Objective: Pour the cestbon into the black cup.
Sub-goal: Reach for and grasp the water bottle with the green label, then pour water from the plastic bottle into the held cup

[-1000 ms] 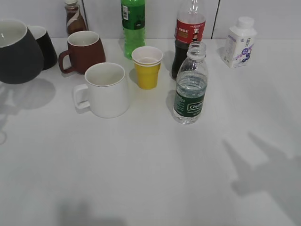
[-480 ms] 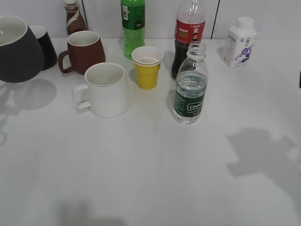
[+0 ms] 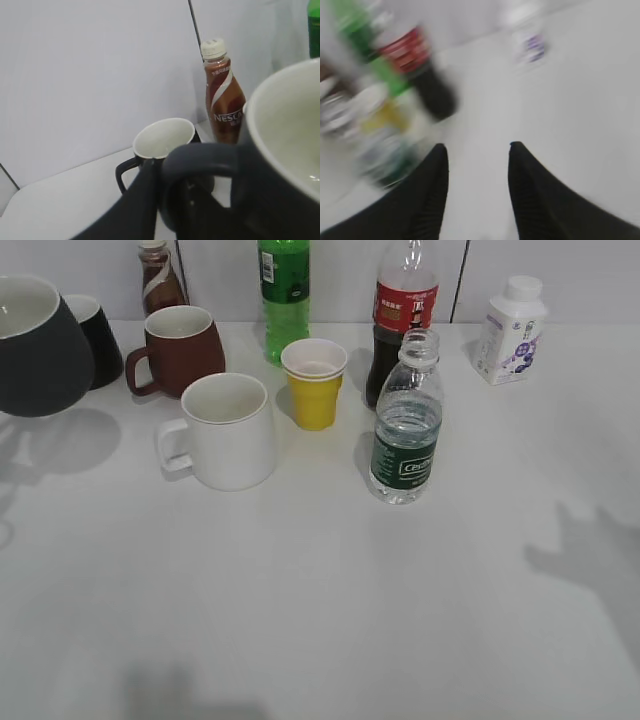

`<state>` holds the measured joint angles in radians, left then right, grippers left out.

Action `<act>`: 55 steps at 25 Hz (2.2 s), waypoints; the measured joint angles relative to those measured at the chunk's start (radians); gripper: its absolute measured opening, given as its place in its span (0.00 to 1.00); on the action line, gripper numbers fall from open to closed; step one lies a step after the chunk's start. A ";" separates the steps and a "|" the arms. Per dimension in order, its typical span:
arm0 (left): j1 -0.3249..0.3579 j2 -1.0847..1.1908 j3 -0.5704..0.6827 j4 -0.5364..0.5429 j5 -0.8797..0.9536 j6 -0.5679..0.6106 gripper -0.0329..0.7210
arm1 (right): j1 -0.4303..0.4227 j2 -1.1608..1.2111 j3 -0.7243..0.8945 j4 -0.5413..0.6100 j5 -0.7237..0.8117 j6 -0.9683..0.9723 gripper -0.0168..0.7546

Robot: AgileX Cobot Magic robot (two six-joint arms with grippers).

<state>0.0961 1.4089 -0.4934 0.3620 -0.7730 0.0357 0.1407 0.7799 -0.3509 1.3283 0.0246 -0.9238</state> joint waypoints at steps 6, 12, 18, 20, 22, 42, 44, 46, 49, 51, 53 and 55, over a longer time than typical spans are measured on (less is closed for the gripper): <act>-0.007 0.000 0.000 0.000 0.001 0.000 0.11 | 0.197 -0.072 0.094 -0.379 -0.263 0.313 0.44; -0.014 0.000 0.000 0.003 -0.001 0.000 0.11 | 0.287 0.027 0.125 -1.103 -0.565 1.061 0.56; -0.018 0.000 0.000 0.006 -0.001 0.000 0.11 | 0.292 0.368 0.126 -1.571 -0.728 1.146 0.63; -0.018 0.000 0.000 0.006 -0.001 0.000 0.11 | 0.292 0.488 0.123 -1.555 -0.792 1.163 0.75; -0.018 0.000 0.000 0.006 -0.001 0.000 0.11 | 0.292 0.615 0.112 -1.554 -0.841 1.173 0.85; -0.112 -0.010 0.000 0.094 0.074 -0.013 0.11 | 0.292 1.126 -0.252 -1.592 -0.968 1.143 0.81; -0.153 -0.010 0.000 0.097 0.104 -0.036 0.11 | 0.292 1.126 -0.264 -1.600 -0.962 1.142 0.63; -0.208 -0.010 0.000 0.100 0.110 -0.082 0.11 | 0.292 1.120 -0.265 -1.638 -0.958 1.126 0.62; -0.277 -0.011 0.000 0.131 0.112 -0.122 0.11 | 0.295 1.076 -0.265 -1.739 -0.910 1.076 0.62; -0.328 -0.011 0.000 0.145 0.127 -0.127 0.11 | 0.307 1.020 -0.265 -1.780 -0.842 1.033 0.62; -0.392 -0.011 0.000 0.150 0.148 -0.127 0.11 | 0.324 0.946 -0.281 -1.796 -0.734 0.979 0.62; -0.444 -0.011 0.000 0.153 0.165 -0.128 0.11 | 0.340 0.884 -0.313 -1.804 -0.616 0.912 0.62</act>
<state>-0.3482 1.3975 -0.4934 0.5148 -0.6085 -0.0924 0.4812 1.6636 -0.6644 -0.4754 -0.5909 -0.0114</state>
